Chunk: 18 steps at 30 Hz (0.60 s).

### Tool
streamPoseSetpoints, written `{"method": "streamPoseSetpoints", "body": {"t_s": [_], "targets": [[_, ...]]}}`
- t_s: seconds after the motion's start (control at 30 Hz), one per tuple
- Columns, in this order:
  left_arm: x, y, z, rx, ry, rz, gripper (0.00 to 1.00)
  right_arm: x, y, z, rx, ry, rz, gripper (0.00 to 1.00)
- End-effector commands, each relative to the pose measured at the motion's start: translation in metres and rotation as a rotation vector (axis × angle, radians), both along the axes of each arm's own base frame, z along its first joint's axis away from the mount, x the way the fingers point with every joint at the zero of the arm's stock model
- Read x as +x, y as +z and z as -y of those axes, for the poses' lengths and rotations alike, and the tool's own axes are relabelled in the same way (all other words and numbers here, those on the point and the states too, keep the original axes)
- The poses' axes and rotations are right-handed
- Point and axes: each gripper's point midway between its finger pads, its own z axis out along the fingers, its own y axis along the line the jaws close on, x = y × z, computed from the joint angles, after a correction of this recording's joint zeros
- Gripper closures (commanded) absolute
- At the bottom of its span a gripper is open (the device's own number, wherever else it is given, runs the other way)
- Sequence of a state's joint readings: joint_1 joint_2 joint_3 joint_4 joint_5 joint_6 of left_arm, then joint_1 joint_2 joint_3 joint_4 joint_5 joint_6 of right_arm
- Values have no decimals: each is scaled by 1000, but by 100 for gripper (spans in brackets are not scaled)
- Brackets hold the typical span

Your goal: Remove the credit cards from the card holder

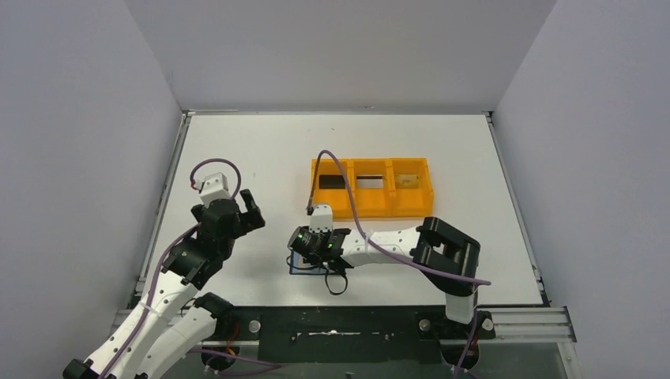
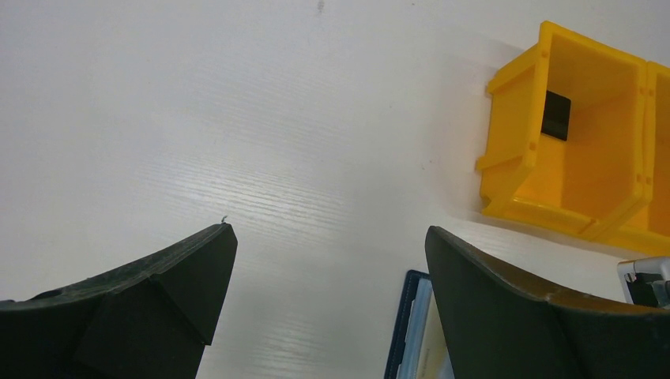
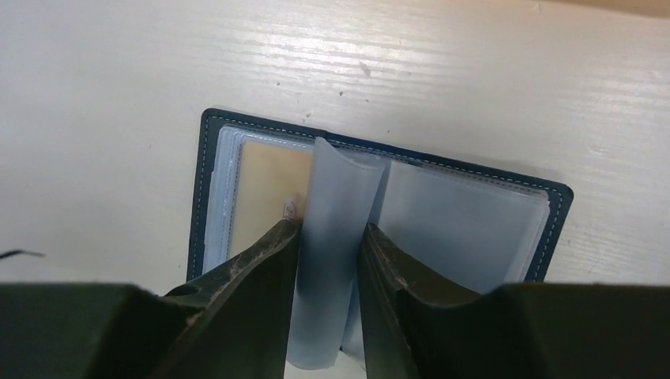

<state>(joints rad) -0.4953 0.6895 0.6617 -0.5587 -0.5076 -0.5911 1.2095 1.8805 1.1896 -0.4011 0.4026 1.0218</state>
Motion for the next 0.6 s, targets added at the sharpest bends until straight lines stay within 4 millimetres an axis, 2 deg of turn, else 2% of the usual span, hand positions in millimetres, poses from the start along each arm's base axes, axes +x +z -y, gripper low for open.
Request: {"method": "streamPoseSetpoints", "body": {"t_s": [0.0, 0.13, 0.27, 0.4, 0.57], "targets": [[5, 7, 5, -25, -11, 22, 8, 3, 30, -13, 155, 26, 26, 69], [5, 4, 12, -37, -43, 8, 8, 2, 38, -17, 303, 59, 15, 70], [5, 3, 30, -68, -139, 1, 9, 3, 45, -16, 450, 72, -1, 69], [-4, 3, 61, -187, -272, -19, 9, 3, 48, -11, 566, 66, -22, 68], [-25, -14, 115, -489, -462, -46, 18, 5, 45, 1, 630, 30, -45, 69]]}}
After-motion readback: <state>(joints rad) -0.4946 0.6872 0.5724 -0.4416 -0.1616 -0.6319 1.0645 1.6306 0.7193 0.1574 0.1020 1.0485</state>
